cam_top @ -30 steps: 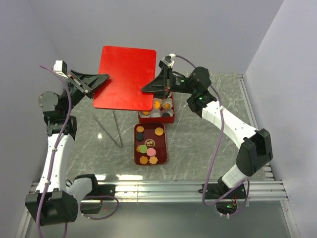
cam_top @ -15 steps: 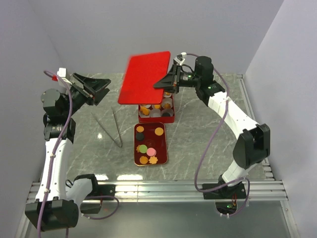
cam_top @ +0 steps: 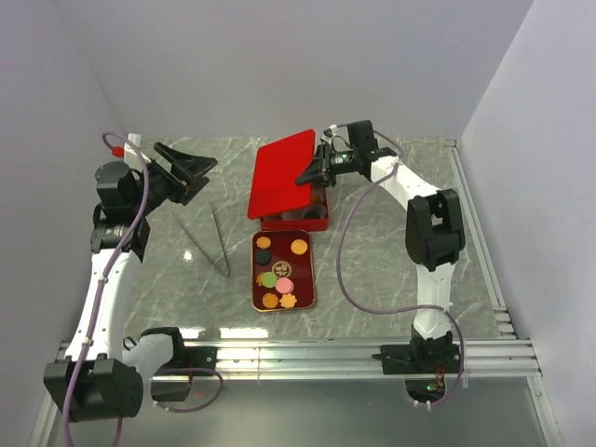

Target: Pack the cookies

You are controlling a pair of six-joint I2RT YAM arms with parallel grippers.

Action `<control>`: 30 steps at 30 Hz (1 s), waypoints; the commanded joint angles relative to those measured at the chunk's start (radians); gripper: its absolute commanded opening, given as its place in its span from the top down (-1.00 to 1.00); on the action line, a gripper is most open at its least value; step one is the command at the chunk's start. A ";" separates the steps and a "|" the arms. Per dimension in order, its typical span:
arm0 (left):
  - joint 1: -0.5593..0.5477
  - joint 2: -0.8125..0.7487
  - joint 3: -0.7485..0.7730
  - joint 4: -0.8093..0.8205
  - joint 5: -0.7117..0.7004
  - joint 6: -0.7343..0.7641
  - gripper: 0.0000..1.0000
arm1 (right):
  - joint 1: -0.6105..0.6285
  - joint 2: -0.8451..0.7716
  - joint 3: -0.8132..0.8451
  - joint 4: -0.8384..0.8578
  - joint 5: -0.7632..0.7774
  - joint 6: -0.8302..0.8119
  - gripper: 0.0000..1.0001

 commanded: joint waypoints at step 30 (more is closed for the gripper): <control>-0.179 0.770 0.292 0.156 -0.077 0.178 -0.61 | -0.081 0.190 0.195 -0.140 -0.039 -0.131 0.99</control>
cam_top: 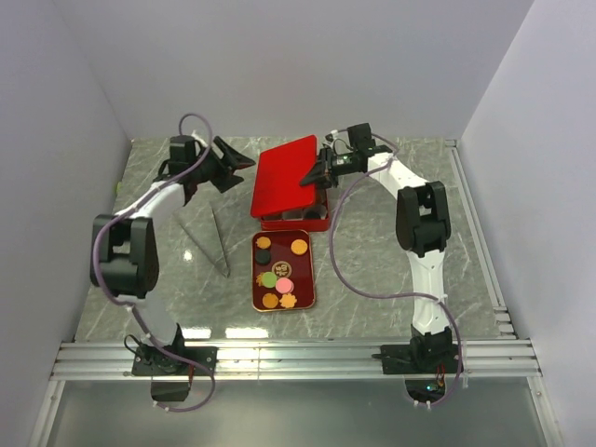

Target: Pack the cookies

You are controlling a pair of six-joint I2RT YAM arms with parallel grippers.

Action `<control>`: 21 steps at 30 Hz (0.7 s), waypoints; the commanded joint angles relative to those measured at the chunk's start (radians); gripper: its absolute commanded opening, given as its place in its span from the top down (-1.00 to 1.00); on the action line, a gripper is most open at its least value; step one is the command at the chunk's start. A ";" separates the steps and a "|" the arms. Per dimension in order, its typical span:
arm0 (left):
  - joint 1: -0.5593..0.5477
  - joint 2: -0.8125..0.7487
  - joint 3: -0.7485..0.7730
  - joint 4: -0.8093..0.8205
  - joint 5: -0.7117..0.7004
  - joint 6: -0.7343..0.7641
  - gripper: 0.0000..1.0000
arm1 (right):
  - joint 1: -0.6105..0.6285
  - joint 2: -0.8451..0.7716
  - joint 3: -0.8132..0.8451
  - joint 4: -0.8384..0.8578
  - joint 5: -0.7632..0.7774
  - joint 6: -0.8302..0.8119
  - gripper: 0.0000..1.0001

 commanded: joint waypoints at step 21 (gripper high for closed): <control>-0.115 0.338 0.345 -0.173 -0.099 0.158 -0.57 | -0.097 -0.093 -0.179 -0.047 -0.001 -0.052 0.92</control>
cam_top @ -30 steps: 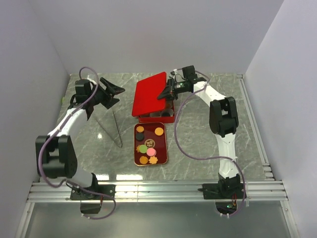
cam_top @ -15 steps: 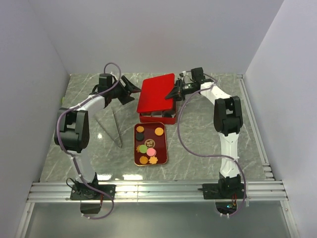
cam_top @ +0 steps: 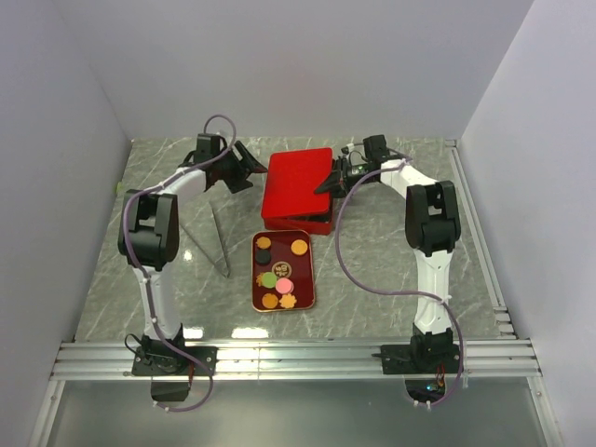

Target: Pack the cookies

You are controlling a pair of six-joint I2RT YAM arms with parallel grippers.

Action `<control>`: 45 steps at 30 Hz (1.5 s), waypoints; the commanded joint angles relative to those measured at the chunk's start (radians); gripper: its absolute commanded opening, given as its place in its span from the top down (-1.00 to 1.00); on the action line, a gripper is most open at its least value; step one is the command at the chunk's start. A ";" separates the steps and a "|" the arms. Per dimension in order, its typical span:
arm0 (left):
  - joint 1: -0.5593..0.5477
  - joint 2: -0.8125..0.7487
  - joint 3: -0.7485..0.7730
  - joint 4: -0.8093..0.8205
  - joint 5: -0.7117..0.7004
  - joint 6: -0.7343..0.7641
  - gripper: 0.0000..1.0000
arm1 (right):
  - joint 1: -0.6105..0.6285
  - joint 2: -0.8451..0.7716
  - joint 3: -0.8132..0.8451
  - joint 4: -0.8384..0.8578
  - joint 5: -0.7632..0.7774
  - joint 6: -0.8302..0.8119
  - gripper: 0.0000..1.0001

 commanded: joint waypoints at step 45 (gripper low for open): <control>-0.141 0.158 0.280 -0.201 -0.019 0.122 -0.48 | -0.011 -0.207 0.119 -0.669 0.737 -0.257 -0.61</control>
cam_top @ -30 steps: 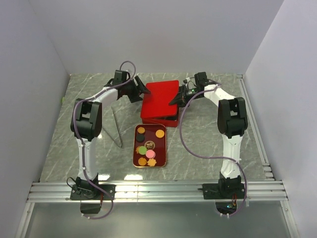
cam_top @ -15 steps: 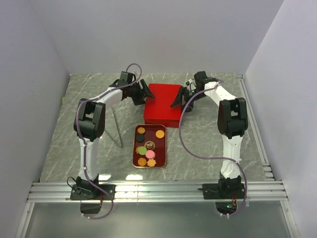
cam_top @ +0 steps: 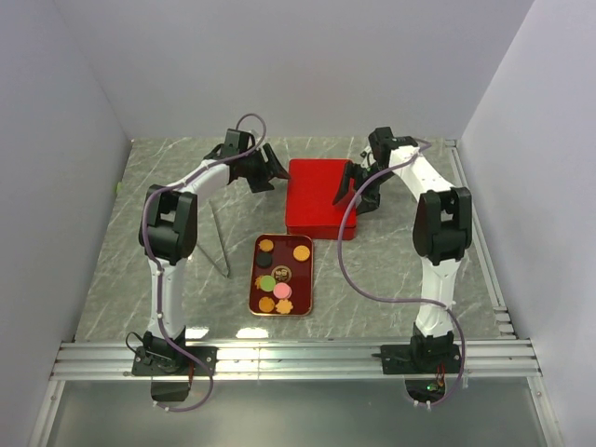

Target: Pack the cookies

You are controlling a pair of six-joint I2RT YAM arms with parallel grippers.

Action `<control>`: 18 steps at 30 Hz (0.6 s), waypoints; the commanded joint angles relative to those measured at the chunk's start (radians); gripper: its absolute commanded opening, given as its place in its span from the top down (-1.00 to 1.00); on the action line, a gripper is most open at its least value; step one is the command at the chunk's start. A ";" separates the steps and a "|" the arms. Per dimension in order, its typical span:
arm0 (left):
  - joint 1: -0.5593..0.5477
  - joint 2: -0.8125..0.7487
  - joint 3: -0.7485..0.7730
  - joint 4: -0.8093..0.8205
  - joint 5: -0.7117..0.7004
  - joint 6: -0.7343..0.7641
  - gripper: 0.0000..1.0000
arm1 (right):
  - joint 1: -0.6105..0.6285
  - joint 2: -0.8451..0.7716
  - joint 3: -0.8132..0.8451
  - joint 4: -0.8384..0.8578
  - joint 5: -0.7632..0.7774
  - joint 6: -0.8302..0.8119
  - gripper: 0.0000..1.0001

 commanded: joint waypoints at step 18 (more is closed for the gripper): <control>-0.020 0.029 0.070 -0.003 0.001 0.016 -0.48 | -0.201 -0.266 -0.226 0.206 -0.059 0.173 -0.34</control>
